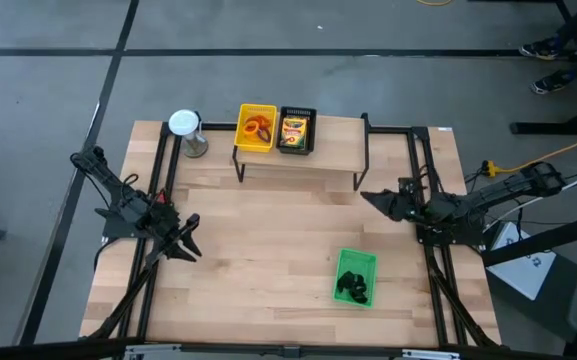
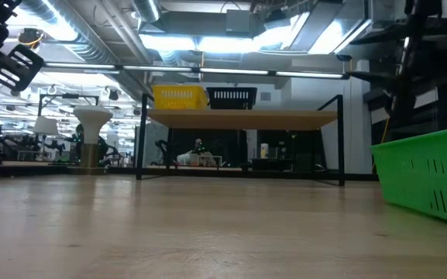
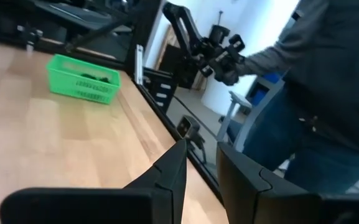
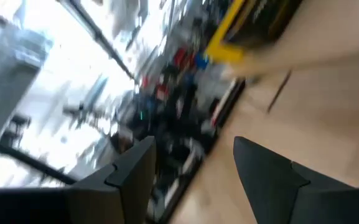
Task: Pick & Place Office Desk Supplies
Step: Put the green bin with rubber bands on the shelf
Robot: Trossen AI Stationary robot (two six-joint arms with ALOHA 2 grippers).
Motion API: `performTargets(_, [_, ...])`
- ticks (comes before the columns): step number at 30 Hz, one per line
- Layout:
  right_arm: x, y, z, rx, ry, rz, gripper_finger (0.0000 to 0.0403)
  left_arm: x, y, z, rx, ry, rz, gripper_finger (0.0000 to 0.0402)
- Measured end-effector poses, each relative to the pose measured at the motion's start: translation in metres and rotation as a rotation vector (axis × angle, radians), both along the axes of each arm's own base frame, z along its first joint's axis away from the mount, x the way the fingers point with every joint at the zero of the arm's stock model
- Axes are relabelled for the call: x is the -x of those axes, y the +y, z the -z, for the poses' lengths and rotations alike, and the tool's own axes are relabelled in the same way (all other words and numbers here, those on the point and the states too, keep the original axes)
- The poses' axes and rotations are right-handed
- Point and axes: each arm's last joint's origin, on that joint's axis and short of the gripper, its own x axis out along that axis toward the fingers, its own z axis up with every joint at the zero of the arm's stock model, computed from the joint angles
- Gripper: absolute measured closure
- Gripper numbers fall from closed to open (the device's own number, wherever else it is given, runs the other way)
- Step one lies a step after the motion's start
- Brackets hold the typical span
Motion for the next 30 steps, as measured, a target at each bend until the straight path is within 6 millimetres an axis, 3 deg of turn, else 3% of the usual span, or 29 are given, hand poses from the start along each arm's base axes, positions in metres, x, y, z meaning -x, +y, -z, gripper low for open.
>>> performTargets(4, [0.0,-0.001,-0.004,-0.042,-0.046,0.028,0.0184,-0.002,0.006,-0.001,0.012,-0.016,-0.061,0.0319])
performTargets(8, [-0.003,0.009,-0.008,-0.072,-0.066,-0.121,0.0184,-0.002,0.012,-0.005,0.038,-0.056,-0.117,0.0317])
performTargets(12, [-0.017,0.023,-0.026,-0.093,-0.05,-0.235,0.0184,-0.003,0.016,-0.005,0.045,-0.068,-0.159,0.0316])
performTargets(21, [-0.095,0.058,-0.094,0.263,0.002,-0.138,0.0184,-0.004,0.018,-0.005,0.044,-0.067,-0.178,0.0315])
performTargets(24, [-0.126,0.071,-0.095,0.317,0.063,-0.156,0.0184,-0.004,0.018,-0.005,0.044,-0.067,-0.178,0.0315])
performTargets(28, [-0.164,0.087,-0.099,0.168,0.065,-0.185,0.0184,-0.004,0.018,-0.005,0.044,-0.067,-0.178,0.0315])
performTargets(30, [-0.179,0.095,-0.104,0.198,0.057,-0.249,0.0184,-0.004,0.018,-0.005,0.044,-0.067,-0.178,0.0315])
